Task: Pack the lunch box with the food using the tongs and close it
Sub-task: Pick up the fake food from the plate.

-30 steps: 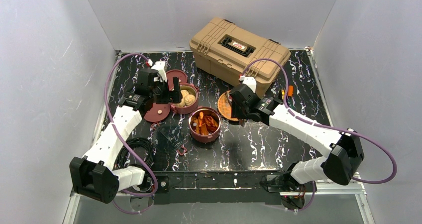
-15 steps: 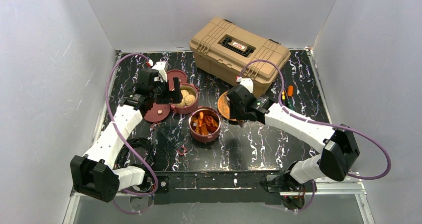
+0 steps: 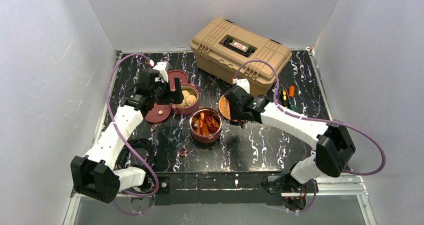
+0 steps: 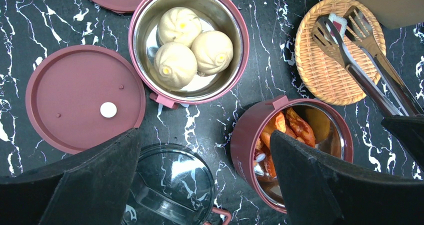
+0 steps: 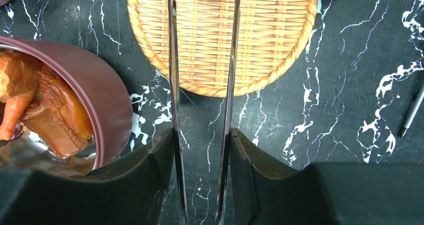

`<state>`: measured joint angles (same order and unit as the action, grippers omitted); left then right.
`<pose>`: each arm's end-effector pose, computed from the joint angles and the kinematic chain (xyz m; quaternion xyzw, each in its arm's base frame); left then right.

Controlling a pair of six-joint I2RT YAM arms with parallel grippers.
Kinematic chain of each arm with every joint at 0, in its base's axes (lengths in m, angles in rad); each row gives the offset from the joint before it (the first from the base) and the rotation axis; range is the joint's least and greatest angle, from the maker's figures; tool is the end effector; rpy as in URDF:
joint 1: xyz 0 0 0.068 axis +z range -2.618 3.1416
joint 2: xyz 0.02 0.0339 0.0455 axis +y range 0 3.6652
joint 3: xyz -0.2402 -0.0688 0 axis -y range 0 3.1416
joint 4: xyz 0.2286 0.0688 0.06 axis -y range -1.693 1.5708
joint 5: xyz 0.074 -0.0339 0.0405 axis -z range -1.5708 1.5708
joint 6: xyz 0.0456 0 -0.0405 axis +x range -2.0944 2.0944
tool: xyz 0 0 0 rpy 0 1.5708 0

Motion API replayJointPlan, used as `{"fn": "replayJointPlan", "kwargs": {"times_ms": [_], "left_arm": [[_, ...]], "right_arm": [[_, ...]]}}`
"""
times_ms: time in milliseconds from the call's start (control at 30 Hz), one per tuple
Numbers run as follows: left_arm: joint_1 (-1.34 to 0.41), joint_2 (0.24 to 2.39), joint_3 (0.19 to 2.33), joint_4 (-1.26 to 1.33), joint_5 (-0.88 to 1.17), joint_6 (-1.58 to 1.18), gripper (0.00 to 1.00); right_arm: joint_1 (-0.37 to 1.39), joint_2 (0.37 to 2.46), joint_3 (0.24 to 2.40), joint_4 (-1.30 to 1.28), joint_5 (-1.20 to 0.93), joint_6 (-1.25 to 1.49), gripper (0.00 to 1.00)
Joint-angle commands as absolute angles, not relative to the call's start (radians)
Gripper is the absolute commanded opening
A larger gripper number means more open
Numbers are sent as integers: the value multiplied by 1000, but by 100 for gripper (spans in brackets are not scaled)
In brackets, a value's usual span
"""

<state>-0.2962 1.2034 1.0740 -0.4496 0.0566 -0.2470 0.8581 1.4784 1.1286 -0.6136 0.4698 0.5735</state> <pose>0.2558 -0.0808 0.3023 0.0351 0.8786 -0.1516 0.4515 0.2109 0.2124 0.2365 -0.0627 0.9285 0.0233 0.3652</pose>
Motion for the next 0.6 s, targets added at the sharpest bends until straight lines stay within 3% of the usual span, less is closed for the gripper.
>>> {"fn": "replayJointPlan", "kwargs": {"times_ms": [0, 267, 567], "left_arm": [[-291, 1204, 1095, -465, 69, -248, 99], [-293, 1207, 1095, -465, 68, -247, 99], [-292, 1212, 1095, -465, 67, -250, 99]], "right_arm": [[856, 1478, 1163, -598, 512, 549, 49], [855, 1452, 1169, -608, 514, 544, 26], [856, 1311, 1157, -617, 466, 503, 17]]}}
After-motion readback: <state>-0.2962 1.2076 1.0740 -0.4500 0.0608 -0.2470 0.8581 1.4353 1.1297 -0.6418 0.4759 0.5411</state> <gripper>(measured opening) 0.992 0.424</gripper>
